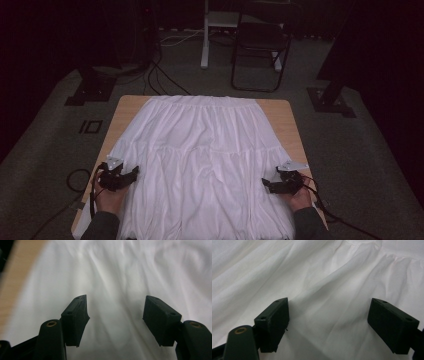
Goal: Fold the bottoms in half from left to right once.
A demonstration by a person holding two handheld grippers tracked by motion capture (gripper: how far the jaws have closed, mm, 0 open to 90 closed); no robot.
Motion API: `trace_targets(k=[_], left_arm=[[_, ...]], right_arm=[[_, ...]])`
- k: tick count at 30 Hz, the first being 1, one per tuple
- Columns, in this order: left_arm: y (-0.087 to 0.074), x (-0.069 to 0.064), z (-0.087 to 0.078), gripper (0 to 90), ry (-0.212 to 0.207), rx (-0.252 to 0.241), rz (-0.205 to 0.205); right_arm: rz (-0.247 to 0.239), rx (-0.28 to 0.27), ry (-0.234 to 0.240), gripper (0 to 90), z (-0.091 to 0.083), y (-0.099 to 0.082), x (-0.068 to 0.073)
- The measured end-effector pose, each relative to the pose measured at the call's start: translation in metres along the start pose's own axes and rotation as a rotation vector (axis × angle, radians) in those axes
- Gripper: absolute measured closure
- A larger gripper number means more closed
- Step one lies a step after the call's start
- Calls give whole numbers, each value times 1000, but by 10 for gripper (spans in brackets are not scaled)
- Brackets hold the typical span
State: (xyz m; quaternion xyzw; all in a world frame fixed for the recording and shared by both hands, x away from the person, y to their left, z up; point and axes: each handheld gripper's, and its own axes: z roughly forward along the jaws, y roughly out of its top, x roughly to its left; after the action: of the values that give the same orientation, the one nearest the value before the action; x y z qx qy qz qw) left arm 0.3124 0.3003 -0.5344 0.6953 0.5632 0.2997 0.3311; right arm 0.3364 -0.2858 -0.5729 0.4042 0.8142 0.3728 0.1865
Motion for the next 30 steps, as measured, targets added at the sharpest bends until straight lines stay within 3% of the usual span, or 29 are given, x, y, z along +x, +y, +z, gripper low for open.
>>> trace_targets(k=[3,4,5,6,7,10,13,18,24,30], left_arm=[[4,16,-12,321,77,10,14],[3,23,-13,313,98,15,0],[3,23,-13,304,98,15,0],[0,34,-15,304,99,19,-32],[-6,49,-14,293,84,34,-90],[-12,58,-11,271,80,53,-124],[-23,68,1,237,60,105,-161],[-27,68,5,233,41,120,-159],[-27,58,7,210,35,126,-96],[-31,53,3,195,36,121,-83]], right_arm=[[0,0,0,168,0,0,0],[1,0,-1,168,0,0,0],[1,0,-1,168,0,0,0],[1,-2,-2,168,0,0,0],[2,-1,-2,168,0,0,0],[3,-1,-2,168,0,0,1],[3,-1,-2,168,0,0,1],[2,0,-2,168,-1,-1,1],[5,-1,-2,168,-1,-1,1],[7,2,-12,168,-4,-4,-1]])
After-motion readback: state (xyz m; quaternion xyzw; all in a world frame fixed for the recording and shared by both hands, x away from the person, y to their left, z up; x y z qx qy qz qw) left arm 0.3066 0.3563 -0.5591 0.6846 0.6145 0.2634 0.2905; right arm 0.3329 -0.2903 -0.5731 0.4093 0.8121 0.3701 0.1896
